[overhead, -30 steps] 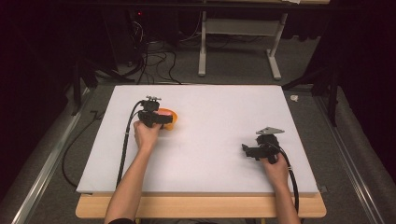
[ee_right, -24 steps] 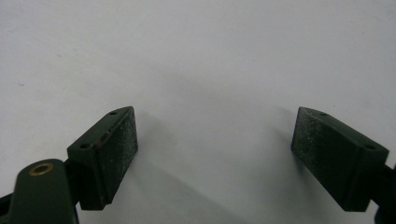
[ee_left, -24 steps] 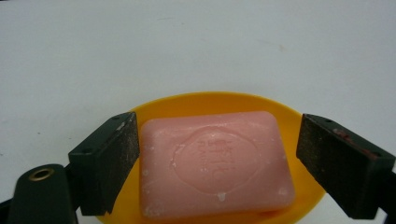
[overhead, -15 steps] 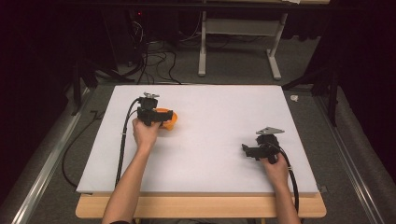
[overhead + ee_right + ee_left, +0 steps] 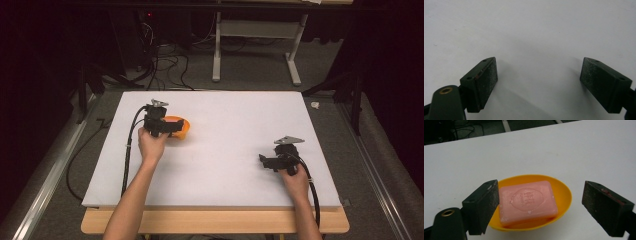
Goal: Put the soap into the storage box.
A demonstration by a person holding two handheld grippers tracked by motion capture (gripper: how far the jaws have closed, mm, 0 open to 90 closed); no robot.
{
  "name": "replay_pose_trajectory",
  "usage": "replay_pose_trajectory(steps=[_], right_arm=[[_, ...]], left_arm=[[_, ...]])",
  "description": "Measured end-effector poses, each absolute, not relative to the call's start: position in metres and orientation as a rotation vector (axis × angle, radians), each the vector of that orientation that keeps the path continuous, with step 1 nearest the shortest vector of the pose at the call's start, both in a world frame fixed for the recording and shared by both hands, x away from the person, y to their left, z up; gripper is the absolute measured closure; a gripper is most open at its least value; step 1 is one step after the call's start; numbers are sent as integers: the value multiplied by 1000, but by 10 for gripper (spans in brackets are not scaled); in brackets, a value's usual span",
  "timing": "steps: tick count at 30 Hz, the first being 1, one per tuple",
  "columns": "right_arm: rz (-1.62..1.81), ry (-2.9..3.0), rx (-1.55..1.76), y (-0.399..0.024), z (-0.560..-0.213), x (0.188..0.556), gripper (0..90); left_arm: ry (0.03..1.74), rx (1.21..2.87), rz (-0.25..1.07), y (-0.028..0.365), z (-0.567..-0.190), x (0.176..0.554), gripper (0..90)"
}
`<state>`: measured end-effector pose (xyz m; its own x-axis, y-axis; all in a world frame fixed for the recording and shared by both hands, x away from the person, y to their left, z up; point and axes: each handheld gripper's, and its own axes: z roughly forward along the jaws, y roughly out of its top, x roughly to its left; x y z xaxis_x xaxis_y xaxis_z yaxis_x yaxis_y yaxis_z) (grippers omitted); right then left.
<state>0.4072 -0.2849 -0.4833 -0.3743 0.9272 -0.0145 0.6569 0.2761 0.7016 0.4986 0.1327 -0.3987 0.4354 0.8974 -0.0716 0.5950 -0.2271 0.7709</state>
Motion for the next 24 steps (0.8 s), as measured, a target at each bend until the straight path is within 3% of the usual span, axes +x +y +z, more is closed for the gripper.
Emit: replay_pose_trajectory(steps=[24], right_arm=[[862,2128,1426,-285,-483,407,150]], left_arm=[[1210,1890,471,147,-399,468,154]])
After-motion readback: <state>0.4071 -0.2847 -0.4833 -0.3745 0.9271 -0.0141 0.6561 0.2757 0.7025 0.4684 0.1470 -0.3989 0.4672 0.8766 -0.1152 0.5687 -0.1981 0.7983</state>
